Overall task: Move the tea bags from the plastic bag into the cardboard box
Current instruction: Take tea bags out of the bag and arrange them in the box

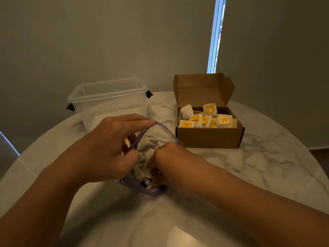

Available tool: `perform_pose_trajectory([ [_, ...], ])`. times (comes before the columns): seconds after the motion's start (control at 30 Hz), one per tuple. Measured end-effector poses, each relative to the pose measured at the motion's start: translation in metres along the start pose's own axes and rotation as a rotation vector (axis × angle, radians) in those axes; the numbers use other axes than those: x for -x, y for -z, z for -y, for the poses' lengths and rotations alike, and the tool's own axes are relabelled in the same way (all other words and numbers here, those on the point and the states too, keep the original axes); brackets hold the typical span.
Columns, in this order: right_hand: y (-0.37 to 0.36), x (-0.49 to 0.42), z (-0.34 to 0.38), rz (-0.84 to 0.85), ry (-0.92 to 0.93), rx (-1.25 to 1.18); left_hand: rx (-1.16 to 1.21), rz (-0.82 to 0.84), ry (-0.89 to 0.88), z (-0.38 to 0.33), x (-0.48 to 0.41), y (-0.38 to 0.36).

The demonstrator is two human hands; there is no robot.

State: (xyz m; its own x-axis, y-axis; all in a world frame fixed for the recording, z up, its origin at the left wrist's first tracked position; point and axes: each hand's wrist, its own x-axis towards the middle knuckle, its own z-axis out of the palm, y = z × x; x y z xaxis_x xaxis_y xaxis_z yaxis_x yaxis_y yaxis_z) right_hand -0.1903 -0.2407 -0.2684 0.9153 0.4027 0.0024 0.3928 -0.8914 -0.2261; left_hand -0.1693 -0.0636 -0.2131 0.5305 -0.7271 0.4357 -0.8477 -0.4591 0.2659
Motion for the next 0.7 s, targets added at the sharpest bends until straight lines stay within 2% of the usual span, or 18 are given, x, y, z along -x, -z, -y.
perform_pose_trajectory([
  [0.1, 0.002, -0.003, -0.001, 0.047, -0.077, -0.026, 0.003, -0.002, 0.004, 0.0, 0.0, -0.001],
  [0.37, 0.007, -0.002, 0.004, 0.004, -0.108, -0.091, -0.001, 0.002, 0.012, -0.002, 0.0, -0.001],
  [0.53, 0.0, -0.007, 0.009, 0.026, -0.128, 0.022, -0.006, 0.003, 0.016, -0.002, 0.0, 0.0],
  [0.7, 0.005, 0.002, 0.011, -0.053, -0.112, 0.053, -0.005, -0.003, 0.012, -0.002, -0.001, 0.0],
])
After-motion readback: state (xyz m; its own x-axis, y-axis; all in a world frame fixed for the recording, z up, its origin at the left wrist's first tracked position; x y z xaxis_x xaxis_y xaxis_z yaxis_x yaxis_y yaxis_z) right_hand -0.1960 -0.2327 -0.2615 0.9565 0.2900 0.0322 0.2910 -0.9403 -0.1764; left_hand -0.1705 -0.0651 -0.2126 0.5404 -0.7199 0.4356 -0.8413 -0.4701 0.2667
